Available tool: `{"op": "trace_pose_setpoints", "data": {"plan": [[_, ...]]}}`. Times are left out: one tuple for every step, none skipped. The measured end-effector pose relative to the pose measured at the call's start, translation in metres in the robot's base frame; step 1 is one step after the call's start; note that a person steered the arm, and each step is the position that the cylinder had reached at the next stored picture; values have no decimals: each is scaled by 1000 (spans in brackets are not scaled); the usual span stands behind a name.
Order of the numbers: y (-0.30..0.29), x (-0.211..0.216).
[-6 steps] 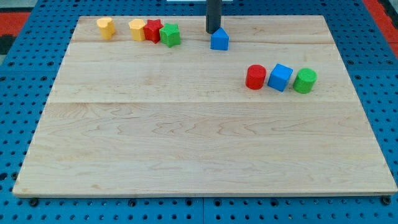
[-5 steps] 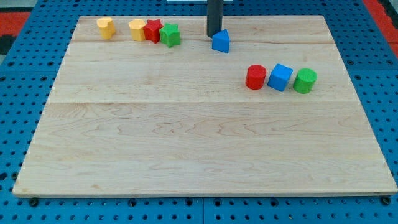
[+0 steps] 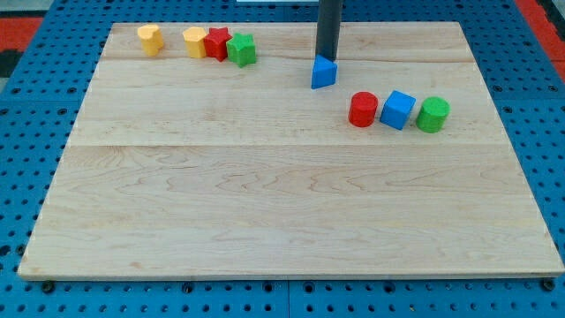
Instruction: Push the blue triangle to the center
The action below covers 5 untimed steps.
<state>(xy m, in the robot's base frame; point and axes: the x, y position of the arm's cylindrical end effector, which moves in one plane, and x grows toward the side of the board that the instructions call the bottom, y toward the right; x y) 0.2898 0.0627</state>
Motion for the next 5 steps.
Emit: {"op": "trace_pose_setpoints", "data": {"plan": [[0, 20], [0, 36], [0, 40], [-6, 21], [-30, 34]]}}
